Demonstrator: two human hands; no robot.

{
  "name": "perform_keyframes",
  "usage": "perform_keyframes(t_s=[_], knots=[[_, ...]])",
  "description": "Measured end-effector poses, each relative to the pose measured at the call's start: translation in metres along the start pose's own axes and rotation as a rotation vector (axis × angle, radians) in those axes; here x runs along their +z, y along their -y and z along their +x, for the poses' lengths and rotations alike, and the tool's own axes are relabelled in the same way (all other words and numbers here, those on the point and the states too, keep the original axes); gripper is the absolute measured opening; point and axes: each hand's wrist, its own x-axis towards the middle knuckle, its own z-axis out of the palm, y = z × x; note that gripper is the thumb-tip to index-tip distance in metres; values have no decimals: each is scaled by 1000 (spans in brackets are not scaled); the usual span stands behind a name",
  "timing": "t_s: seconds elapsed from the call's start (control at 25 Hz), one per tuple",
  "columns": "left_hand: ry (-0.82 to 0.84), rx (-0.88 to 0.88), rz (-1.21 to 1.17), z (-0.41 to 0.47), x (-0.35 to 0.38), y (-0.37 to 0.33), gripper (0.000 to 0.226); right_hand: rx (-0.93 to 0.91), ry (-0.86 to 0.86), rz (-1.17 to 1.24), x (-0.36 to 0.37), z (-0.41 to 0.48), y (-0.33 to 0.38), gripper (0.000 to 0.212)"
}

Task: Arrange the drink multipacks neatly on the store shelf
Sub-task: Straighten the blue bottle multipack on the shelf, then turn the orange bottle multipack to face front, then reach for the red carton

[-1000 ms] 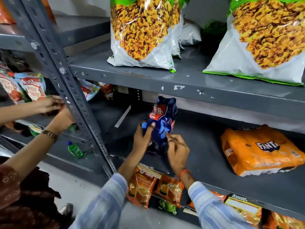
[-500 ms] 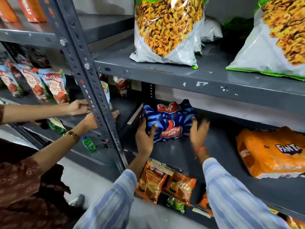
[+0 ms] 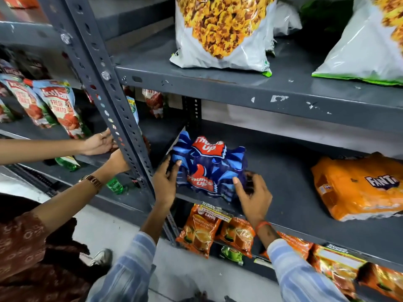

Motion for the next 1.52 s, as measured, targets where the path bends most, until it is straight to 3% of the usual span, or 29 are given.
perform_keyframes(t_s=[0.24, 0.32, 0.44, 0.6, 0.72, 0.84, 0.96, 1.08, 1.2, 1.28, 1.44, 1.52], knots=[[14, 29, -8, -1, -6, 5, 43, 40, 1, 88, 3, -10, 6, 49], [72, 40, 78, -9, -5, -8, 61, 45, 36, 137, 0, -9, 7, 51], [63, 212, 306, -33, 13, -44, 86, 38, 4, 191, -13, -1, 7, 47], [71, 467, 400, -78, 59, -97, 82, -69, -138, 142, -49, 36, 3, 39], [196, 542, 358, -117, 128, -125, 78, -113, -173, -57, -110, 64, -37, 46], [417, 327, 246, -156, 204, -146, 85, -58, -173, -320, -180, 85, -96, 61], [614, 56, 193, -180, 273, -155, 75, 70, -122, -406, -237, 102, -146, 82], [564, -173, 191, -193, 321, -159, 68, 219, 5, -466, -280, 113, -193, 99], [527, -268, 187, -189, 333, -160, 48, 439, 215, -296, -304, 130, -215, 99], [557, -223, 141, -183, 333, -156, 35, 519, 227, -84, -313, 135, -216, 91], [597, -37, 19, -207, 315, -153, 67, 441, -24, 289, -315, 79, -227, 58], [637, 80, -34, -220, 311, -145, 73, 398, -34, 366, -317, 60, -236, 51]])
